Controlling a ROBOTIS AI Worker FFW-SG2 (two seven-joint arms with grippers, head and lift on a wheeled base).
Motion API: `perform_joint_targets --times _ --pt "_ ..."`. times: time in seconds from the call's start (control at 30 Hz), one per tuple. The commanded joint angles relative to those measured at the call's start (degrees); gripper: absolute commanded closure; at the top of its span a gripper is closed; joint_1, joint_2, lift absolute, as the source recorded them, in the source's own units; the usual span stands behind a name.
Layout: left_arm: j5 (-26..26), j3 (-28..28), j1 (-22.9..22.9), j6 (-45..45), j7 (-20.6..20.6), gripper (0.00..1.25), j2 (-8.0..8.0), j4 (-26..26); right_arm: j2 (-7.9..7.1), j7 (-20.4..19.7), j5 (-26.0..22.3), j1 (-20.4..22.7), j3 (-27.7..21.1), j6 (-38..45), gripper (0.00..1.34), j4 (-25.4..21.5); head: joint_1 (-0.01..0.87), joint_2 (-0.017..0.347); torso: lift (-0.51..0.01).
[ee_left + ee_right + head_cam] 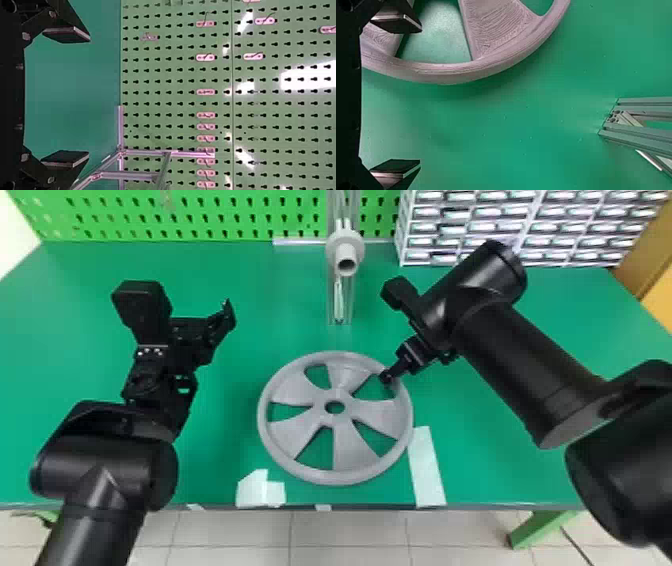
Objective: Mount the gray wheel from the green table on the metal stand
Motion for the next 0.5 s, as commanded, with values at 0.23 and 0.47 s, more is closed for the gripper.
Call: perform_joint_targets --times 0.23,0.47 --pt "0.0 -0.2 -0.3 0.0 0.0 0.24 0.01 0.1 0.05 -1.9 -4.0 -0.3 3.1 -0.5 0.16 1.1 0.867 0.052 -0.1" --pt "0.0 -0.2 -0.3 0.0 0.0 0.24 0.01 0.1 0.05 -2.4 -4.9 -0.4 4.0 -0.5 0.22 1.7 0.867 0.052 -0.1"
